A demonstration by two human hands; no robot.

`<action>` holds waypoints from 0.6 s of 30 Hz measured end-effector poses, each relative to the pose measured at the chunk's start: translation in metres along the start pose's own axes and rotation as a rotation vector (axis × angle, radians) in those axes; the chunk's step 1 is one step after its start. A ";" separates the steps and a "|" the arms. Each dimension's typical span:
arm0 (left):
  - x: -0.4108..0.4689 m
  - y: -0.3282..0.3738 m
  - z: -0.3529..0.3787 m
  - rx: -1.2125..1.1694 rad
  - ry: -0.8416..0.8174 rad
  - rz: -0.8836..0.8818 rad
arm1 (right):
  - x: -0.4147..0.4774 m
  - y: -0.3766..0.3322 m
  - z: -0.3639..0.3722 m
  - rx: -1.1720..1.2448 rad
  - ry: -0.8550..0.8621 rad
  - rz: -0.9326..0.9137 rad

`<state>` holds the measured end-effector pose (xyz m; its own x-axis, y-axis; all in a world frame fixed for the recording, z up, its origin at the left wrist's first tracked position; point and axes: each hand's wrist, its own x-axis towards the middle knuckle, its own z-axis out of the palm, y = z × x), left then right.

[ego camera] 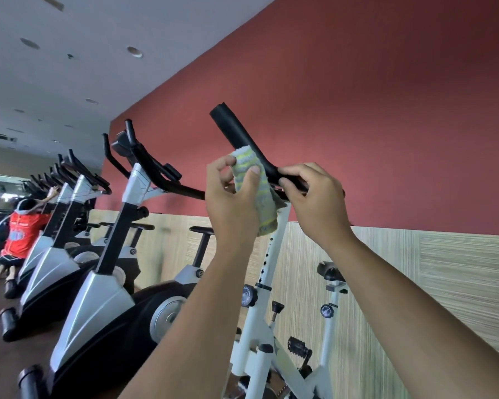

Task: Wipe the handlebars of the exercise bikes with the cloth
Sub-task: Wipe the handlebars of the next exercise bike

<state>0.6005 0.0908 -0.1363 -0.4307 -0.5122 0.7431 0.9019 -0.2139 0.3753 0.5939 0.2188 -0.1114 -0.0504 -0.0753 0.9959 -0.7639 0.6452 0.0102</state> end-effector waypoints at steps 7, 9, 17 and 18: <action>-0.041 -0.020 -0.003 0.213 -0.187 -0.115 | -0.047 0.013 -0.036 -0.054 -0.081 0.069; -0.054 -0.029 -0.003 0.320 -0.262 -0.142 | -0.069 0.022 -0.052 -0.073 -0.118 0.125; -0.118 -0.085 0.033 0.624 -0.639 -0.171 | -0.153 0.082 -0.114 -0.264 -0.379 0.423; -0.127 -0.096 0.040 0.647 -0.701 -0.175 | -0.164 0.091 -0.121 -0.291 -0.415 0.472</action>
<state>0.5677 0.2097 -0.2444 -0.6682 0.1400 0.7307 0.7205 0.3664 0.5887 0.6104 0.3814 -0.2630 -0.6212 0.0161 0.7835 -0.3990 0.8540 -0.3340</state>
